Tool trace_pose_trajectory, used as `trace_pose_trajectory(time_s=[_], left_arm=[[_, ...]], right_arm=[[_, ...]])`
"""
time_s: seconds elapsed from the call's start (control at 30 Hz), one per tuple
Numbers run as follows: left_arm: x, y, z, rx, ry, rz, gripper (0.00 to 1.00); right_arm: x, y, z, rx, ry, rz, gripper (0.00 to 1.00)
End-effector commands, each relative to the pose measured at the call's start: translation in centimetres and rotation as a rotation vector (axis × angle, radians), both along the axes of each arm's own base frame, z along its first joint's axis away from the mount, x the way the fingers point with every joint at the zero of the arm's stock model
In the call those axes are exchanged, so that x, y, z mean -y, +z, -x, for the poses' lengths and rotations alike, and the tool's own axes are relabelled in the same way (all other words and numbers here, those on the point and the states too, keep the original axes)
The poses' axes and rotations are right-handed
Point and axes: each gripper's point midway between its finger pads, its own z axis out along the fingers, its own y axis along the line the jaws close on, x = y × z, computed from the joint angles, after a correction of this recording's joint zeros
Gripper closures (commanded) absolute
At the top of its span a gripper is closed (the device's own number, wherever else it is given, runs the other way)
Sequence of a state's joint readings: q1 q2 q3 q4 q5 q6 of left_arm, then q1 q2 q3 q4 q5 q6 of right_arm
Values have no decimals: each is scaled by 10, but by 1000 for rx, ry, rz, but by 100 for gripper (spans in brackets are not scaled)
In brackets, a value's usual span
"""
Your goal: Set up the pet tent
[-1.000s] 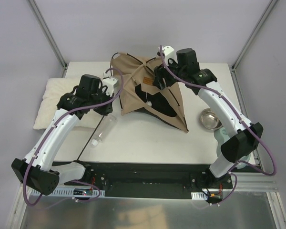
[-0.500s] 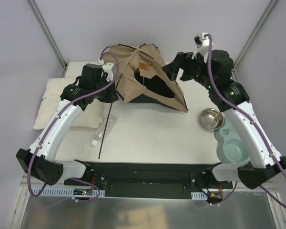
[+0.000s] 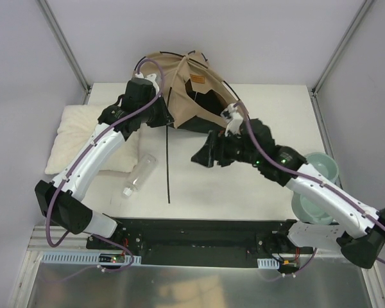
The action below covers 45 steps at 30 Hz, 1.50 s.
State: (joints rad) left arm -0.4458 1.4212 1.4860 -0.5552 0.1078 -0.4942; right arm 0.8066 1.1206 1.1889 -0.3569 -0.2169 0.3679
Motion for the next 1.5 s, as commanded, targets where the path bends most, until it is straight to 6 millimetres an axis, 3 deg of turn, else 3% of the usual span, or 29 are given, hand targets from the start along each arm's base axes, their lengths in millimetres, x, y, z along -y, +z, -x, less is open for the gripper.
trace_pose_trajectory(time_s=[0.0, 0.1, 0.27, 0.47, 0.67, 0.8, 0.9, 0.93, 1.1, 1.17, 1.3, 1.47], left_arm=[[7, 38, -27, 95, 138, 107, 100], [6, 38, -31, 97, 180, 108, 100], [8, 38, -33, 101, 202, 107, 100], [9, 39, -30, 98, 203, 116, 100], [10, 38, -28, 96, 191, 117, 100], [11, 38, -26, 94, 172, 118, 100], [14, 36, -23, 89, 147, 122, 100], [15, 36, -22, 87, 138, 124, 97], [16, 40, -12, 117, 85, 123, 53], [10, 44, -6, 158, 65, 100, 42], [-8, 45, 6, 248, 58, 43, 33], [-37, 41, 22, 370, 113, 5, 29]], right_arm=[[-37, -4, 14, 10, 35, -56, 26], [-55, -24, 14, 14, 38, -4, 31], [-82, -39, 17, 33, 78, 30, 40], [-91, -54, 11, 21, 56, 71, 52], [-102, -65, 14, -15, 78, 81, 74], [-108, -67, 17, -42, 95, 64, 80], [-109, -68, 19, -57, 98, 60, 94], [-109, -67, 19, -58, 98, 55, 100], [-101, -56, 16, -45, 41, 4, 100], [-96, -46, 14, -26, 8, -42, 100], [-86, -24, 12, -6, -37, -106, 100], [-81, 7, 14, -29, -65, -172, 100]])
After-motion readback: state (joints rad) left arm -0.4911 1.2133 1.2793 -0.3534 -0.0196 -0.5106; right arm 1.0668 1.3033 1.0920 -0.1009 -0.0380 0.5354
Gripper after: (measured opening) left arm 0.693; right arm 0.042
